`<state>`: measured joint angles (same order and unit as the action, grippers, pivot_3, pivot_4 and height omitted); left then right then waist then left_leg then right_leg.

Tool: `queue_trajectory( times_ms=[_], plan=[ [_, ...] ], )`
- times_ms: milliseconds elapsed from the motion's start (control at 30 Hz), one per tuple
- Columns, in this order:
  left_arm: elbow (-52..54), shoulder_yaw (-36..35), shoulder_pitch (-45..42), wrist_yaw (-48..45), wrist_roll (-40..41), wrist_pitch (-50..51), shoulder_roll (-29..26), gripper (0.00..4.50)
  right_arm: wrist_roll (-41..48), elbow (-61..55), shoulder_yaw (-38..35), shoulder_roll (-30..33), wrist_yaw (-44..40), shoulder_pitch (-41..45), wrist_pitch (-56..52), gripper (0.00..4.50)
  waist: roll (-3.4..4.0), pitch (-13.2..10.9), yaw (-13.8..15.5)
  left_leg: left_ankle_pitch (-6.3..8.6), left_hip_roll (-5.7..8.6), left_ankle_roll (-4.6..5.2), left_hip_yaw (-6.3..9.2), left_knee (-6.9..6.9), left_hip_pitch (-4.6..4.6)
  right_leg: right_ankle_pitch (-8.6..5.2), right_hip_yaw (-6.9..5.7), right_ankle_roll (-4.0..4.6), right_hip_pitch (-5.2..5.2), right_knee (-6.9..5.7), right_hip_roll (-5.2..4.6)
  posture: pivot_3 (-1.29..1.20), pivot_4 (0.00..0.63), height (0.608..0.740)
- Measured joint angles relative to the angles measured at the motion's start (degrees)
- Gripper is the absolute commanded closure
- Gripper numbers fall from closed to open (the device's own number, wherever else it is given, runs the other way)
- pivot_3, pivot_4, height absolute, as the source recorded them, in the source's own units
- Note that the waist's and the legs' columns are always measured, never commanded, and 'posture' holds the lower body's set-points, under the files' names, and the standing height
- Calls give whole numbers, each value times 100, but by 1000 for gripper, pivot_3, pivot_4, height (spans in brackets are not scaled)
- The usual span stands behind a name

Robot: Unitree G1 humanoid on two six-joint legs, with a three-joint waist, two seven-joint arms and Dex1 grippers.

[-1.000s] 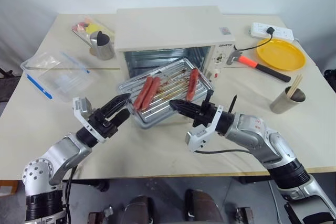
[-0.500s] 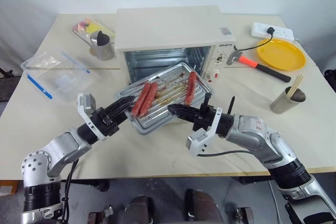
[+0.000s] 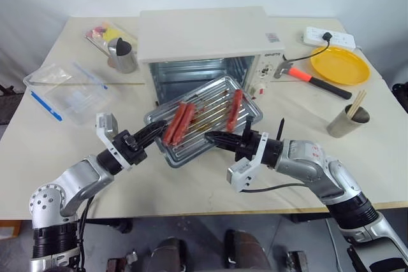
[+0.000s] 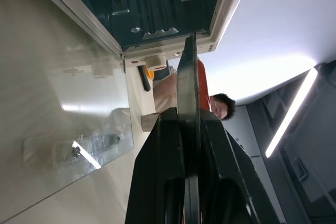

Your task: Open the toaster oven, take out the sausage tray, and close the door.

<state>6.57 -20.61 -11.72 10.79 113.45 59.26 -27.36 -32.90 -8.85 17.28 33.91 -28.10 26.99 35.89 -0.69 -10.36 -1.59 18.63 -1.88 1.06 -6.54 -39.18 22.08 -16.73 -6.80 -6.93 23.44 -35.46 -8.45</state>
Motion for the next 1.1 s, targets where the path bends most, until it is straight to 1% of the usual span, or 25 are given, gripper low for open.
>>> queue_trajectory(
  times_ms=[33, 100, 200, 267, 333, 400, 467, 500, 733, 900, 967, 1033, 1100],
  plan=[
    [39, -39, 32, 40, 0, -2, 34, 4476, 8, -1, 0, -14, -31, 0, -1, 4500, 0, 0, 1, 0, 0, 0, 0, 0, 0, 0, 0, 0, 0, 0, 0, 0, 150, 740],
    [96, -71, 122, 112, 0, -4, 82, 4477, 14, -20, 0, -21, -110, -1, 0, 3857, 0, 0, 3, 0, 1, 0, 0, 0, 0, 0, 1, 0, 0, 1, 0, 0, 150, 740],
    [144, -138, 251, 213, 1, -35, 212, 4500, 335, -137, -5, -79, -141, 0, -73, 2930, 0, 0, 5, 0, 0, 0, 1, 1, 0, 0, 0, 0, -1, 1, 0, 0, 150, 740],
    [182, -177, 297, 244, 0, -58, 296, 4500, 540, -236, -5, -71, -282, 0, -143, 2287, 0, 0, 7, 0, 2, 0, 0, 1, 0, 0, 1, 0, -1, 2, -1, 0, 150, 740],
    [193, -202, 336, 311, 0, -62, 359, 4500, 698, -294, -4, -66, -419, -1, -213, 1540, 0, 0, 8, 0, 2, 0, 0, 1, 0, 0, 1, 0, -1, 4, -1, 0, 150, 740],
    [196, -204, 356, 372, 0, -62, 398, 4500, 808, -341, -2, -49, -538, -1, -223, 959, 0, 0, 13, 0, 2, 0, 0, 1, 1, 0, 1, 0, -1, 4, -1, 0, 150, 740],
    [198, -206, 364, 452, 0, -63, 454, 4500, 1008, -430, 17, 22, -721, -1, -232, 260, 0, 0, 13, 0, 2, 1, 0, 1, 0, 0, 1, 0, -2, 5, -2, 0, 150, 740],
    [199, -205, 369, 492, -1, -63, 483, 4500, 1088, -454, 33, 60, -805, -1, -232, 10, 0, 0, 13, 0, 2, 1, 0, 1, 0, 0, 1, 0, -3, 5, -2, 0, 150, 740],
    [232, -205, 454, 862, -31, -108, 695, 4500, 1615, -467, 50, 146, -1347, -6, -489, 10, 0, 0, 14, 0, 1, 1, 0, 1, 0, 0, -1, 0, -3, 5, -1, 0, 150, 740],
    [253, -357, 615, 1017, -117, -119, 708, 4500, 2548, -463, 56, 359, -1943, 71, -648, 10, 0, 0, 9, 0, 1, 1, 0, 1, 0, 0, -2, 0, -3, 6, -1, 0, 150, 740],
    [287, -404, 680, 1019, -124, -115, 724, 4500, 3244, -502, 44, 442, -2321, 144, -1104, 10, -1, 0, 14, 0, 0, 2, 1, 1, 0, 0, -2, 0, -4, 8, -1, 0, 150, 740],
    [503, -483, 867, 924, -123, -105, 773, 4500, 4344, -735, -2, 892, -2940, 40, -2150, 10, -1, 0, 38, 5, 3, 12, 6, 1, 2, 0, 0, 0, -6, 10, -6, 0, 150, 740],
    [613, -591, 1021, 838, -124, -117, 821, 4500, 5078, -900, -185, 1192, -3335, -98, -2888, 10, -1, 0, 72, 9, 4, 18, 8, 1, 5, 0, 0, 0, -8, 20, -7, 0, 150, 740]
  ],
)
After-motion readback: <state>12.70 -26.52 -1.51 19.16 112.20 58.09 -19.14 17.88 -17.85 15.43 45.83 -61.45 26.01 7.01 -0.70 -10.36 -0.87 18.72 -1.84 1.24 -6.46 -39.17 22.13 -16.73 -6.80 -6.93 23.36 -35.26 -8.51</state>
